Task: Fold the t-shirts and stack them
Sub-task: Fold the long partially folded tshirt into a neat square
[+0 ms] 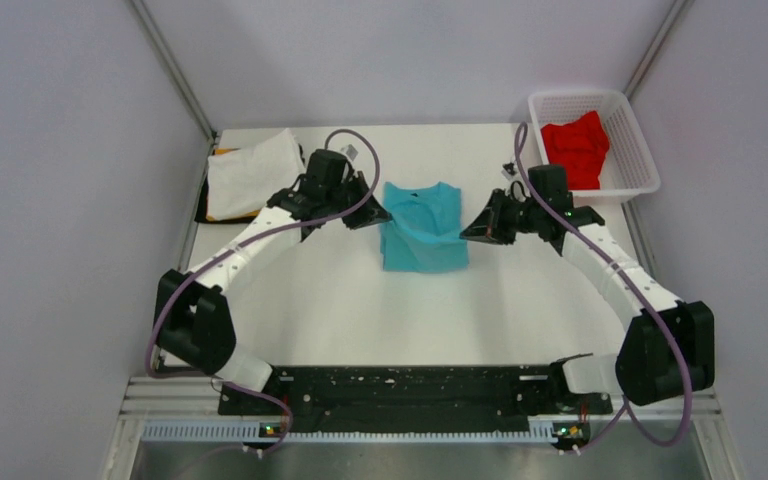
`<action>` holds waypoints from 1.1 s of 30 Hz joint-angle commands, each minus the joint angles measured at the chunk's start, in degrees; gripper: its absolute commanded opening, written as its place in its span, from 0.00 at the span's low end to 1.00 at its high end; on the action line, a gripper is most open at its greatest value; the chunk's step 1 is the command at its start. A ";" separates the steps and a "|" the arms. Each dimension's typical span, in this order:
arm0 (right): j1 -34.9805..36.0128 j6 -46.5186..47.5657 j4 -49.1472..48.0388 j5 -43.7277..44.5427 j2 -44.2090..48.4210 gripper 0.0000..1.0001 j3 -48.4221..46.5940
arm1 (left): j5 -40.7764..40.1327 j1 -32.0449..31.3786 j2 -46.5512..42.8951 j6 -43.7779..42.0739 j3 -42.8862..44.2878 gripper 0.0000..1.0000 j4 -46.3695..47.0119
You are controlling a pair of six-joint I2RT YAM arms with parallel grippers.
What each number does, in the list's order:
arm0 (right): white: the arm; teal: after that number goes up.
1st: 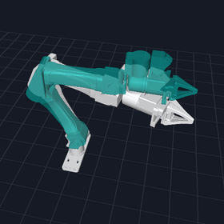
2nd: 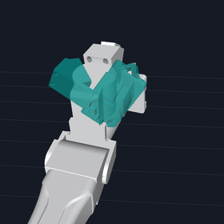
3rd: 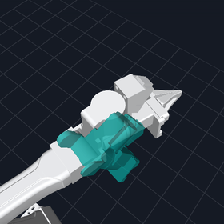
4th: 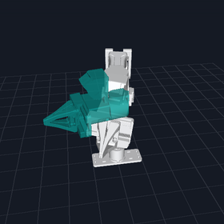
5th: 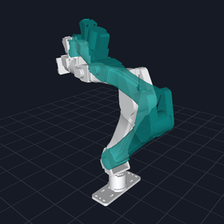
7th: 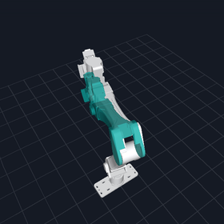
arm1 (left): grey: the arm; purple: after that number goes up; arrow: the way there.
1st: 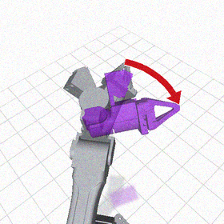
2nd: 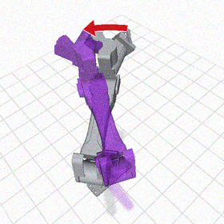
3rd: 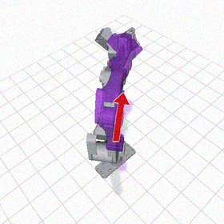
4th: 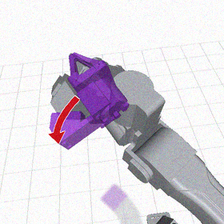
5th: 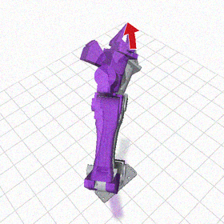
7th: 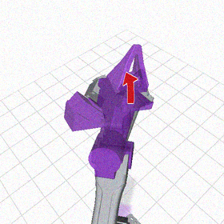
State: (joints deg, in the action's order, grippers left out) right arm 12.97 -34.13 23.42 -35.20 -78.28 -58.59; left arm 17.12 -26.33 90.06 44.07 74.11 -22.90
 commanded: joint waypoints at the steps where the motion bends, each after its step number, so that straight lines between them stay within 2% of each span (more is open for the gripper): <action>1: -2.29 -0.79 -7.07 1.15 -7.74 0.00 -9.43 | -2.88 1.77 6.87 -4.16 9.84 0.00 -0.31; 8: -4.91 -1.28 -8.41 2.35 -20.00 0.00 -18.47 | -1.51 5.76 18.85 -5.28 21.48 0.00 -1.37; 13: -6.35 -2.17 -11.45 3.96 -28.33 0.00 -23.92 | -2.17 7.91 25.43 -5.13 26.75 0.00 -1.34; 21: -6.50 -1.90 -12.10 7.90 -42.26 0.00 -34.59 | -1.44 8.81 38.54 -4.64 39.43 0.00 -3.83; 22: -6.47 -1.91 -12.08 8.02 -43.97 0.01 -36.34 | -1.76 8.88 39.75 -4.46 40.58 0.00 -3.63; 23: -6.47 -1.75 -12.52 8.08 -45.98 0.12 -38.48 | -1.86 9.04 40.95 -4.21 42.07 0.02 -3.99; 24: -6.52 -1.64 -12.91 8.15 -47.44 0.20 -40.32 | -1.73 9.20 41.92 -4.06 43.74 0.12 -4.47; 25: -6.52 -1.03 -13.12 7.76 -48.63 0.32 -42.31 | -1.55 9.39 42.79 -4.03 45.47 0.27 -5.01; 26: -6.47 -0.39 -12.48 7.59 -49.59 0.51 -44.26 | -1.78 9.48 43.18 -3.98 46.86 0.49 -6.04; 27: -6.49 0.33 -10.40 7.70 -49.81 0.63 -46.27 | -2.21 9.46 43.03 -4.16 47.85 0.89 -6.64; 28: -6.47 1.66 -8.66 7.59 -49.20 0.83 -47.17 | -2.64 9.45 42.15 -4.42 47.44 0.97 -6.81; 29: -6.33 2.78 -7.52 8.27 -47.69 0.97 -46.71 | -2.91 9.37 41.01 -4.69 46.01 0.99 -6.25; 33: -5.51 7.23 -7.30 13.57 -37.20 0.99 -37.49 | -2.85 9.40 33.84 -5.60 33.25 0.99 0.89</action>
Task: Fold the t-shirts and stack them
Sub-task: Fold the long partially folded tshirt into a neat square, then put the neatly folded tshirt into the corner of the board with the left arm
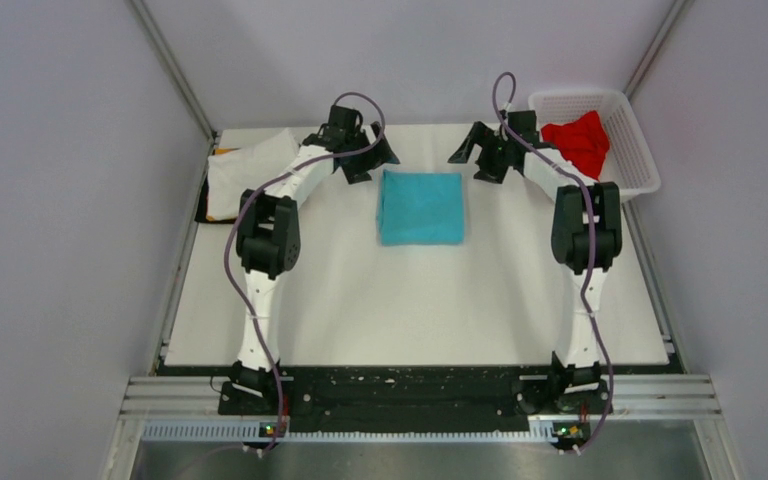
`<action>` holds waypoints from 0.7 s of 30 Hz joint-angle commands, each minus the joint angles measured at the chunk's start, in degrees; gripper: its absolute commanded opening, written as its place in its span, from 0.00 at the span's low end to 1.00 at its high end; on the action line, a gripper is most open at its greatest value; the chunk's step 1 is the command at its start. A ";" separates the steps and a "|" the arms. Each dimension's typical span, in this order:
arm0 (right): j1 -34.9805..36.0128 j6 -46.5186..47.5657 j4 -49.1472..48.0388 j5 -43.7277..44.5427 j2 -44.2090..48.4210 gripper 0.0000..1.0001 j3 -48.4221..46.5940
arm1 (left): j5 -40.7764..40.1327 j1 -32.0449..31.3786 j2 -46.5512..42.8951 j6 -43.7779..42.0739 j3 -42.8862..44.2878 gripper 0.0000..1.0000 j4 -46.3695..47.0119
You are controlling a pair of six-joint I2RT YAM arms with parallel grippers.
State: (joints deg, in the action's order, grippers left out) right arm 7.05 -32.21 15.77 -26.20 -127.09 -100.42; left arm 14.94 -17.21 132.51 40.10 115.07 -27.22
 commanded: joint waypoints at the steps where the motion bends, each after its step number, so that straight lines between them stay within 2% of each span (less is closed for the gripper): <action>1: 0.68 5.94 -0.08 5.45 14.47 0.99 7.56 | 0.04 0.23 -9.09 -1.79 -9.40 0.99 5.62; 3: 1.30 7.13 -0.90 7.72 20.26 0.99 13.68 | 1.80 -0.03 -8.81 -2.24 -11.04 0.98 4.19; 7: 1.83 8.71 -3.09 12.28 31.41 0.99 25.78 | -2.57 -1.59 -6.82 -3.02 -11.73 0.95 0.49; 9: 1.82 8.78 -3.14 13.96 36.52 0.99 29.87 | -1.80 -2.08 -5.61 -3.23 -11.35 0.93 -0.24; 11: 1.82 8.07 -3.33 14.53 40.15 0.99 33.23 | -4.42 -2.54 -4.28 -3.40 -10.32 0.90 -2.13; 13: 1.81 7.48 -3.60 14.44 43.04 0.99 35.12 | -8.17 -3.09 -2.42 -3.25 -8.09 0.88 -5.16; 21: 1.82 8.34 -0.75 17.10 49.51 0.99 38.06 | -6.40 -5.91 1.46 -2.74 -7.29 0.76 -6.00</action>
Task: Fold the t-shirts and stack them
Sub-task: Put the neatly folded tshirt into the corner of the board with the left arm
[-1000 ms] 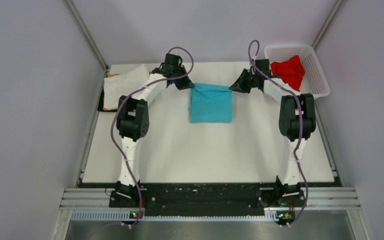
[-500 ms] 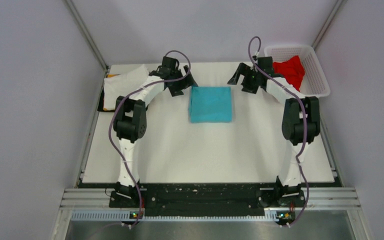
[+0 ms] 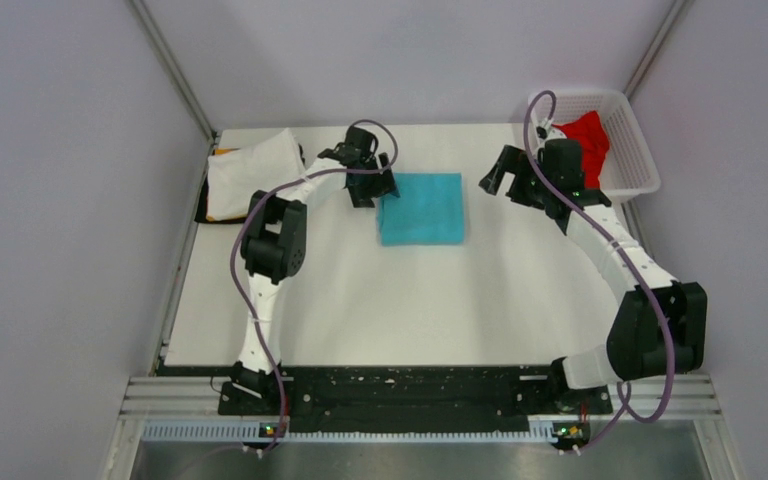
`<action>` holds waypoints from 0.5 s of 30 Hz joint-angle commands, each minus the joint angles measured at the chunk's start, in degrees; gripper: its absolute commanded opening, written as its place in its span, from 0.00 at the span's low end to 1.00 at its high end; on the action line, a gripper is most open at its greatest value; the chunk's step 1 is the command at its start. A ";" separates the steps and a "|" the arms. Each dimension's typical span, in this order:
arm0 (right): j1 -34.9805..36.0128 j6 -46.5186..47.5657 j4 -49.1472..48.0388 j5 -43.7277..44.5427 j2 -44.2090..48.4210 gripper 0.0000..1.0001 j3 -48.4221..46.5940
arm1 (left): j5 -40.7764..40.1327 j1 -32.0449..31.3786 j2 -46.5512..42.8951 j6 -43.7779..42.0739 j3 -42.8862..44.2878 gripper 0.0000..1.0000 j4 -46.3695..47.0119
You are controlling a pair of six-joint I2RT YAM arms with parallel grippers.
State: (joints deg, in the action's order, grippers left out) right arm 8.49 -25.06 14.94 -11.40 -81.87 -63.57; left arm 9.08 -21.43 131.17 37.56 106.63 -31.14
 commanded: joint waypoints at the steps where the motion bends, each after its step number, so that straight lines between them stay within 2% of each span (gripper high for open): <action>1: 0.32 1.17 0.08 2.56 4.95 0.99 1.78 | -0.41 -2.18 3.17 -0.17 1.38 0.73 -2.13; 3: 0.33 1.46 0.04 3.64 6.45 0.99 2.57 | -0.52 -3.28 3.93 -0.04 2.25 0.63 -2.38; 8: 0.29 3.70 0.85 6.58 6.98 0.99 3.89 | -3.79 -6.90 5.83 0.28 6.31 0.33 -1.61; 11: 0.29 3.93 1.04 6.93 6.81 0.99 4.63 | -9.57 -8.93 8.06 -0.02 10.41 0.01 -3.20; 15: 0.27 4.14 1.02 6.74 7.01 0.99 4.85 | -17.32 -9.87 9.18 -2.48 15.85 0.00 -8.90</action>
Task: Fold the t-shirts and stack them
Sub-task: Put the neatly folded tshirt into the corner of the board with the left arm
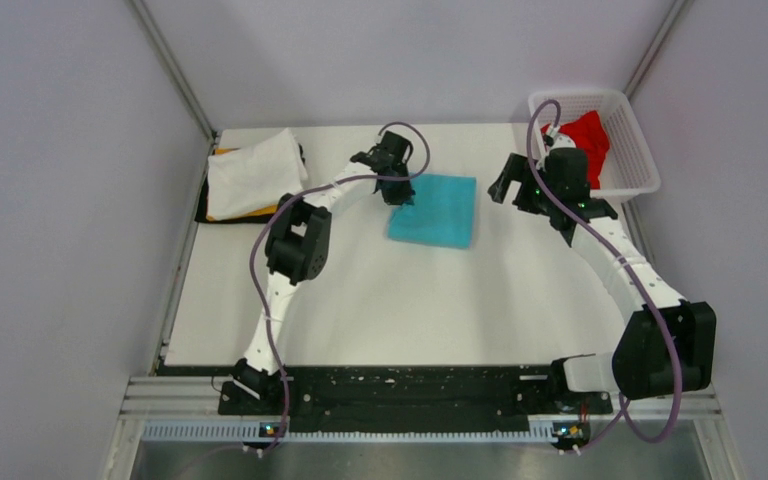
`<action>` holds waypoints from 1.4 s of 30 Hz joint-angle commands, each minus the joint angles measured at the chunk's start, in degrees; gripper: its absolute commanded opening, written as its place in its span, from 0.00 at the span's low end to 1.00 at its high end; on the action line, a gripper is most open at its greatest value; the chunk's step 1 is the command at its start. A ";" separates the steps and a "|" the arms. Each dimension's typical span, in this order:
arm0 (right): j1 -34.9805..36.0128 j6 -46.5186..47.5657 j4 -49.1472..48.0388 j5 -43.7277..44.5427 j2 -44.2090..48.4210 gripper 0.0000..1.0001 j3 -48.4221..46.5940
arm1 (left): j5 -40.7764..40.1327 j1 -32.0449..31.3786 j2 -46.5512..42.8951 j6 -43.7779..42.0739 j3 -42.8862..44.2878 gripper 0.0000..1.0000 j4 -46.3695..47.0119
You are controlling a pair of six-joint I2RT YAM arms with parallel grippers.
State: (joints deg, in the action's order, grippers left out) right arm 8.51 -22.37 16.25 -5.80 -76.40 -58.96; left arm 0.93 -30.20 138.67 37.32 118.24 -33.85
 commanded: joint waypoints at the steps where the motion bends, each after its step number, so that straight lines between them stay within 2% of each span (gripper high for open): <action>1: 0.25 1.51 -0.26 1.14 1.71 0.99 0.25 | -11.73 -1.13 1.13 -2.84 4.50 0.00 -7.05; 5: 0.27 2.54 -0.75 1.84 2.32 0.99 0.64 | -21.20 -0.58 -2.62 -7.66 4.38 0.00 -8.57; 10: 0.27 2.98 -0.52 3.01 2.08 0.99 0.90 | -25.72 2.01 -7.37 -15.68 3.25 0.00 -8.96; 16: 0.25 3.67 -0.31 8.37 3.30 0.99 1.43 | -33.49 6.18 -13.73 -22.01 0.67 0.00 -9.20; 24: 0.23 4.03 1.23 11.02 2.17 0.99 0.68 | -32.92 11.50 -19.40 -30.47 0.64 0.00 -9.80; 28: 0.25 3.93 1.33 11.52 2.00 0.99 0.60 | -31.70 13.47 -20.24 -33.94 4.60 0.00 -11.53; 42: 0.27 3.67 1.85 12.53 1.96 0.99 0.32 | -23.51 17.07 -25.58 -36.07 10.83 0.00 -14.23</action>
State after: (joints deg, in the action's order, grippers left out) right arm 8.51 -19.07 18.48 5.74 -75.22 -57.30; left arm -24.56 -13.65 119.74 2.63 124.16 -48.75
